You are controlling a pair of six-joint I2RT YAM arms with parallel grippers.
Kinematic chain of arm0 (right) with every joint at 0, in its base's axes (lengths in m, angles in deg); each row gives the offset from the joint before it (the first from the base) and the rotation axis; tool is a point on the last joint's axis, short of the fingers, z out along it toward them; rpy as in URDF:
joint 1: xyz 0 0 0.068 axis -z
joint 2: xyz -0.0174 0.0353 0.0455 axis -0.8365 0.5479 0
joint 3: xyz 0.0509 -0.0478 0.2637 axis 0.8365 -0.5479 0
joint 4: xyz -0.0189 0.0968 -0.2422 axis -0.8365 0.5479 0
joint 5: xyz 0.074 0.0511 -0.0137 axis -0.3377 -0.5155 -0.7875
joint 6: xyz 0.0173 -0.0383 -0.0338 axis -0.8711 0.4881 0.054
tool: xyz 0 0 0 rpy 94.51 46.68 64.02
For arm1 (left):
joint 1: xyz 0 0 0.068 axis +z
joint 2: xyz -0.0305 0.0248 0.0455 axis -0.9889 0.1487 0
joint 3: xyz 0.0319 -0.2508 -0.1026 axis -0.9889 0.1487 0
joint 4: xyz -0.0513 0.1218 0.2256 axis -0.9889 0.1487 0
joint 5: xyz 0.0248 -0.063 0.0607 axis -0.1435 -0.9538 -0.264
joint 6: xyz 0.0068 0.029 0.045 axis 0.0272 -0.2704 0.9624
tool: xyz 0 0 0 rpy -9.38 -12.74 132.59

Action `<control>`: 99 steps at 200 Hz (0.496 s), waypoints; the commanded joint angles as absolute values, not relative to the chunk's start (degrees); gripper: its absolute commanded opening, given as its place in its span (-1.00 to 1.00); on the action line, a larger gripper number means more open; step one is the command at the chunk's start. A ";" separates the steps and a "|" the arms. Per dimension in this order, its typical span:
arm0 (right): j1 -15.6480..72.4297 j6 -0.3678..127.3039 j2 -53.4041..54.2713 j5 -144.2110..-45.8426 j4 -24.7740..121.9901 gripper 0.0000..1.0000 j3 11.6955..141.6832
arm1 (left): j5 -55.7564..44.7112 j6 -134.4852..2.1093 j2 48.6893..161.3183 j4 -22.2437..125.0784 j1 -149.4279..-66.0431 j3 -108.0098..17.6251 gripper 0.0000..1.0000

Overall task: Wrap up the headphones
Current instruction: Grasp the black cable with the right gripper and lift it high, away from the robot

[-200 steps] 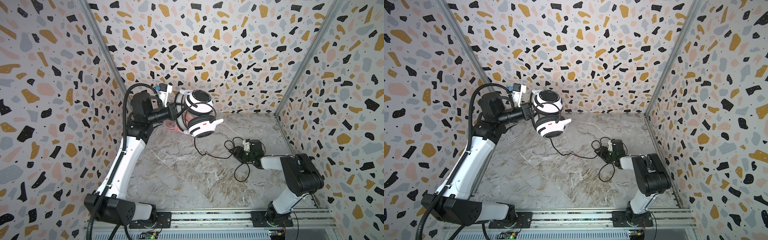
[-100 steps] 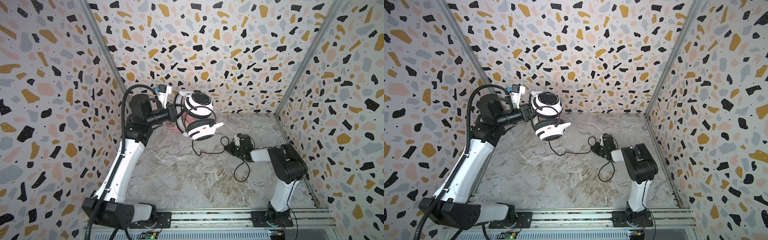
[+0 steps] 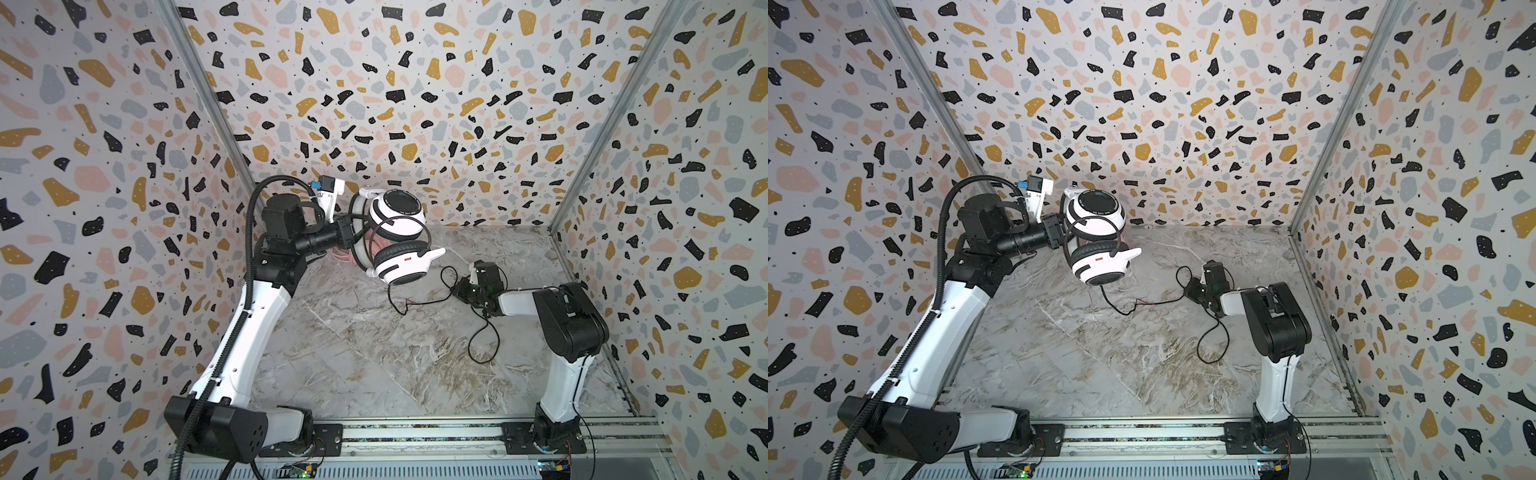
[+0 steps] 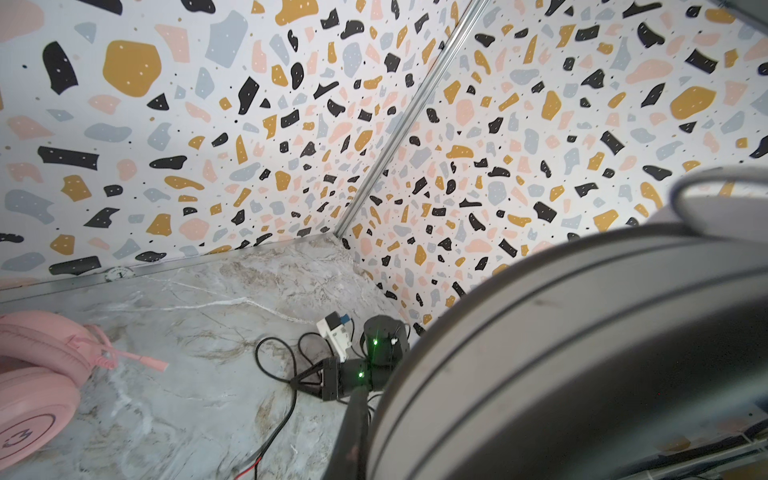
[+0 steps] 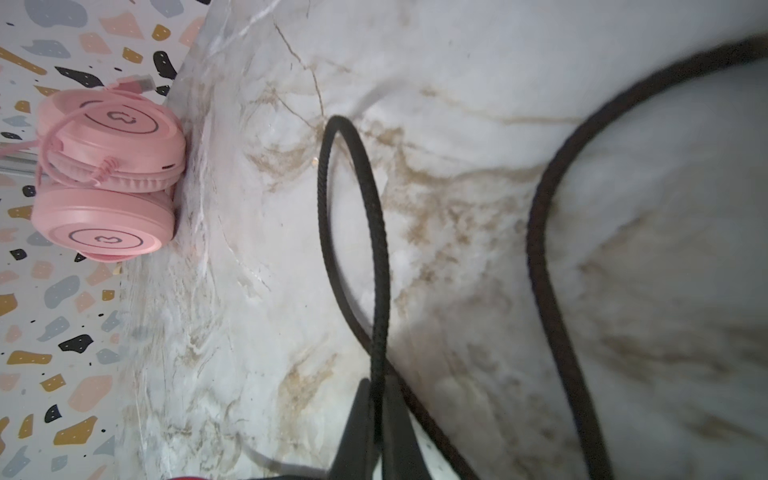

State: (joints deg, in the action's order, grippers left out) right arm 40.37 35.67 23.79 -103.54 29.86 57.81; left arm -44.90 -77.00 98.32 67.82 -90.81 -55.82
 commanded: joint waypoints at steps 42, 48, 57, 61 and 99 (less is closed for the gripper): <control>45.40 40.73 19.68 -104.34 37.12 -0.99 80.30 | -46.47 -73.55 95.19 66.06 -93.20 -47.79 -1.00; 45.75 40.74 19.76 -104.48 37.15 -1.00 82.02 | -45.96 -72.77 95.27 66.79 -93.90 -47.20 -1.00; 46.24 40.86 19.96 -104.89 37.16 -1.00 84.51 | -44.74 -71.15 95.79 68.63 -95.12 -46.72 -1.00; 46.42 41.06 20.10 -105.05 37.20 -1.00 85.71 | -44.27 -70.34 96.20 69.75 -95.75 -46.68 -1.00; 48.44 41.20 22.71 -106.68 39.15 -1.00 98.04 | -42.19 -67.11 100.53 74.26 -99.11 -46.07 -1.00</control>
